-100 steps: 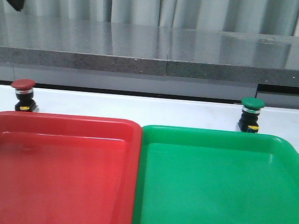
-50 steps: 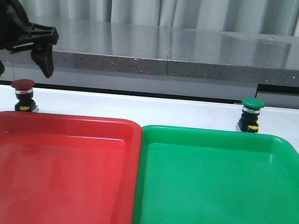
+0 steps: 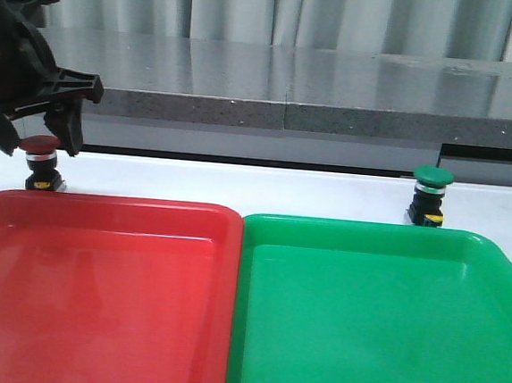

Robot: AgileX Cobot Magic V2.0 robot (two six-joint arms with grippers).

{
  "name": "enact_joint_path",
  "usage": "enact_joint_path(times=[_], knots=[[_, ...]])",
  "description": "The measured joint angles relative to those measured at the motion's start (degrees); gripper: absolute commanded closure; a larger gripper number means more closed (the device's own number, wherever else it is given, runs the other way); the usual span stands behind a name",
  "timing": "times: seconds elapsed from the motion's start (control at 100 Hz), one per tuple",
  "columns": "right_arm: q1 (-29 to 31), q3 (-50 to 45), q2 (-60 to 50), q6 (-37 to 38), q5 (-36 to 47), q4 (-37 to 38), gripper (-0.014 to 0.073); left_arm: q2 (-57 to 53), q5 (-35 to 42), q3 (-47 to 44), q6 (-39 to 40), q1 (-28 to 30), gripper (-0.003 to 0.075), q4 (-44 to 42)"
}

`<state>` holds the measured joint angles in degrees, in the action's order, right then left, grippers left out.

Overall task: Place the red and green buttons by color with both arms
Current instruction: 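Lower the left gripper onto the red-capped button and close it, then lift the red button with the left gripper toward the red tray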

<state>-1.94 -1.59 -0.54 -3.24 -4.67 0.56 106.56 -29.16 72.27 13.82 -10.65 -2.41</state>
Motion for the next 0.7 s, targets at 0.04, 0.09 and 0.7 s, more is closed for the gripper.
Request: enact_joint_path(times=[0.04, 0.09, 0.7], knots=[[0.0, 0.0, 0.0, 0.0, 0.0, 0.0, 0.0694, 0.0, 0.0, 0.0, 0.0, 0.0, 0.0491, 0.0], [0.0, 0.0, 0.0, 0.0, 0.0, 0.0, 0.0694, 0.0, 0.0, 0.0, 0.0, 0.0, 0.0547, 0.0], [0.0, 0.0, 0.0, 0.0, 0.0, 0.0, 0.0694, -10.2, -6.3, 0.5, 0.0, -0.9, 0.0624, 2.4]])
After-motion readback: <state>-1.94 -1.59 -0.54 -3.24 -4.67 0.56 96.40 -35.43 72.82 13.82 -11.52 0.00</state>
